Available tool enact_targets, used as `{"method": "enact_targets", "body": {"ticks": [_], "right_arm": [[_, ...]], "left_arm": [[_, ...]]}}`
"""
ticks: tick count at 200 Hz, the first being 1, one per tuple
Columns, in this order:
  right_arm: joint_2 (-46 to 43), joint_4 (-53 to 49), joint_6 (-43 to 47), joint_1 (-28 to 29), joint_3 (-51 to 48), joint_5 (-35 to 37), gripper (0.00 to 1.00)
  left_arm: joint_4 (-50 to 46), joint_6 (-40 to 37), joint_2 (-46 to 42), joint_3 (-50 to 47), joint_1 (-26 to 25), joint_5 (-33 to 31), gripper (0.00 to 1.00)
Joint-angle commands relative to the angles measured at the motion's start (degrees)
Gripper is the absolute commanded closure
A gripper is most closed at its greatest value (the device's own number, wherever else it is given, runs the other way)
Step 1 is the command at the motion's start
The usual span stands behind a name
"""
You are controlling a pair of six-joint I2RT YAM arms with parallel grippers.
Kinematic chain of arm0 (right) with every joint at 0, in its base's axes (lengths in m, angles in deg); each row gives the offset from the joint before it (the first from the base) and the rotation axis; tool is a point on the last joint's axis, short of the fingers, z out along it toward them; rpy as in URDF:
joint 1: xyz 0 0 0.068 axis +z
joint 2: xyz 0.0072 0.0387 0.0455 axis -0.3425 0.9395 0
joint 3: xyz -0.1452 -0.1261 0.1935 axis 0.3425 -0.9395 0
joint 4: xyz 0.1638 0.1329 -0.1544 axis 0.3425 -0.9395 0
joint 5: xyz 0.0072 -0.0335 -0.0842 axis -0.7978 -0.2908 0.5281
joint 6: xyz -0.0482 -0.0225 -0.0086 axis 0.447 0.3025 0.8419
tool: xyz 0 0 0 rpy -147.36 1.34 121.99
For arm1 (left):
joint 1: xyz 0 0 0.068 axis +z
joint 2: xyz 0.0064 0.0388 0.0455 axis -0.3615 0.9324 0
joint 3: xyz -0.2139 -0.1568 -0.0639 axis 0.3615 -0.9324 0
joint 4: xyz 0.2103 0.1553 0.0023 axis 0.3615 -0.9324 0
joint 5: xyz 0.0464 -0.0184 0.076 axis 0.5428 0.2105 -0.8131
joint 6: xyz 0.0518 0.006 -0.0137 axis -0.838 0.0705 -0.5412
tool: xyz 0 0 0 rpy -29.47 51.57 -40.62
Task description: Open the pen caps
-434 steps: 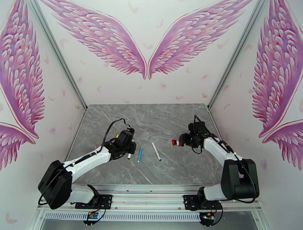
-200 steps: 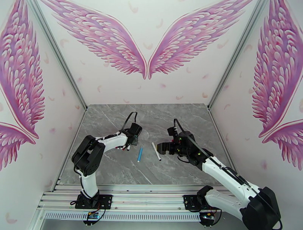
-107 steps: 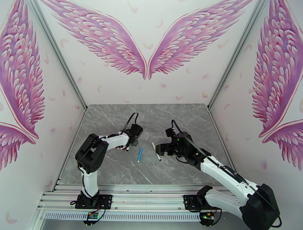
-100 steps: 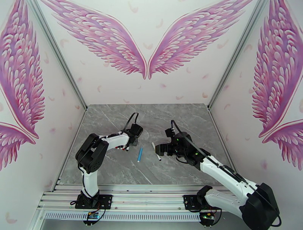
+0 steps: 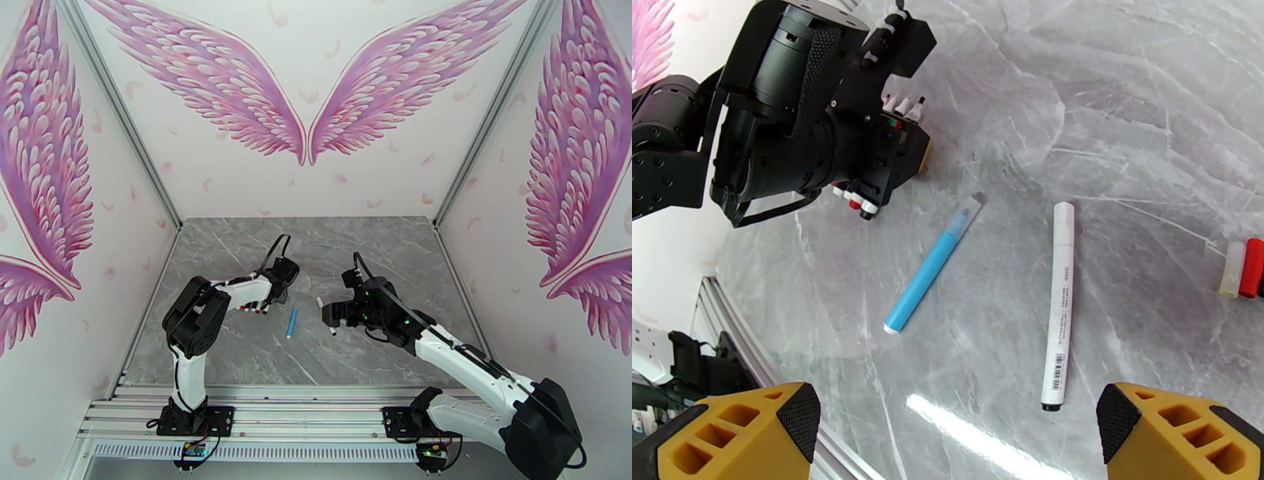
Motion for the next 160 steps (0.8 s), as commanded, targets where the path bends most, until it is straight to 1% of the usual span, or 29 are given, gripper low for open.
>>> {"method": "enact_targets", "body": {"ticks": [1,86,105,117,137,145,160], "right_arm": [[0.50,-0.49,-0.48,0.84,0.49,1.56,0.01],[0.29,-1.36,-0.43,2.01,0.76,2.83,0.01],[0.22,-1.83,-0.25,2.36,0.73,3.26,0.00],[0.47,-2.39,-0.32,2.49,0.91,3.83,0.02],[1.86,-4.64,-0.49,3.27,2.17,6.00,0.09],[2.52,-5.53,-0.58,3.90,2.84,7.23,0.12],[4.20,-6.97,-0.63,5.04,4.09,9.66,0.17]], "left_arm": [[-0.53,-0.44,0.68,3.05,0.42,-1.20,0.75],[-1.64,-0.10,-0.03,3.80,0.60,-1.47,0.73],[-1.79,0.29,-2.61,2.79,0.52,1.35,0.73],[-1.91,1.14,-5.18,1.98,0.43,3.09,0.73],[-0.55,3.00,-10.58,-2.86,0.34,7.99,0.72],[0.40,3.58,-13.00,-4.47,0.26,10.95,0.72],[2.33,4.51,-17.66,-8.11,-0.16,14.83,0.68]]}}
